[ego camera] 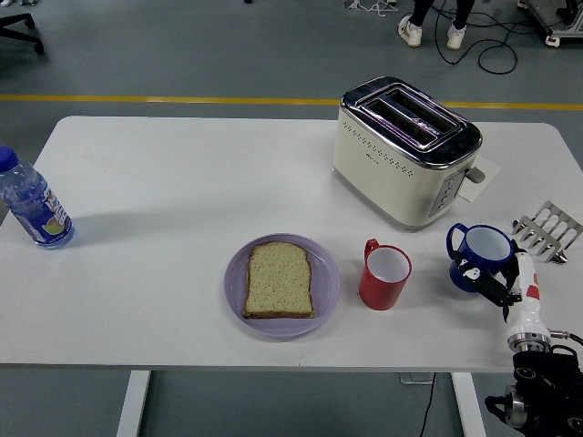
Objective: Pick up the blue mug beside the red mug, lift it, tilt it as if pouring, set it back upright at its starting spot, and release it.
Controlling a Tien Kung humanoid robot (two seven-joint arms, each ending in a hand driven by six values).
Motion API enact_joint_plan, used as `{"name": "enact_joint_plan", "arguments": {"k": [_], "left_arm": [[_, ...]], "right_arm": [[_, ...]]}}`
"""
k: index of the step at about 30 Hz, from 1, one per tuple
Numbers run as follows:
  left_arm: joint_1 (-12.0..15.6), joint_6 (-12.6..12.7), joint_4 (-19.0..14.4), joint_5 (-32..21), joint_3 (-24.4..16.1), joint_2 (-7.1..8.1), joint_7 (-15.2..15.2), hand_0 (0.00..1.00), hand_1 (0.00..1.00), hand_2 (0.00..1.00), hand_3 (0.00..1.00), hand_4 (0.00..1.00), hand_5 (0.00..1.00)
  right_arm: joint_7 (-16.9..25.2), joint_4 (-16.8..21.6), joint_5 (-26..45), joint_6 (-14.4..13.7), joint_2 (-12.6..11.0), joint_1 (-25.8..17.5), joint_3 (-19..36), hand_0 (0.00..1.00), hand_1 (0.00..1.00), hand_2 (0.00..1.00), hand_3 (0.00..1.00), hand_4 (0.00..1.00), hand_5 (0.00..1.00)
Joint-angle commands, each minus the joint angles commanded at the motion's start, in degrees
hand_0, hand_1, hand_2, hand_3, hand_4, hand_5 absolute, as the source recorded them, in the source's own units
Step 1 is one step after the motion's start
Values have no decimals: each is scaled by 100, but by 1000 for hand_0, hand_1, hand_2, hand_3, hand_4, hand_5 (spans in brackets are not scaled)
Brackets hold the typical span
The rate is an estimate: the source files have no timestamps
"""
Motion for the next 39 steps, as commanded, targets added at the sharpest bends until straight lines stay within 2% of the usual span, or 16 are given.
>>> {"name": "enact_joint_plan", "arguments": {"k": [12, 13, 18, 19, 24, 25, 39], "left_arm": [[-13, 3, 0, 2, -1, 1, 1, 634, 644, 653, 505, 240, 857], [-13, 3, 0, -3, 1, 0, 2, 633, 644, 653, 506, 240, 857], [-17, 3, 0, 2, -1, -2, 3, 633, 644, 653, 506, 240, 857], [-17, 3, 0, 3, -1, -2, 3, 634, 644, 653, 505, 240, 856], [-17, 2, 0, -1, -9, -3, 3, 634, 644, 653, 505, 240, 856], [-18, 2, 0, -2, -11, -3, 4, 633, 644, 653, 506, 240, 855], [-16, 1, 2, -11, 6, 1, 2, 633, 644, 653, 506, 241, 854]], "right_arm": [[189, -83, 197, 30, 6, -123, -93, 437, 430, 573, 555, 671, 2], [207, -95, 204, 25, 0, -109, -115, 492, 408, 552, 596, 828, 102], [218, -135, 193, 14, -2, -65, -160, 492, 408, 552, 596, 828, 102], [217, -137, 190, 14, -2, -63, -163, 514, 421, 558, 664, 854, 111], [169, -175, 154, 1, 3, -59, -168, 514, 421, 558, 664, 854, 111], [171, -183, 165, 0, 3, -55, -174, 535, 435, 574, 721, 863, 113], [166, -258, 206, -20, 7, -35, -220, 556, 448, 590, 748, 873, 116]]}}
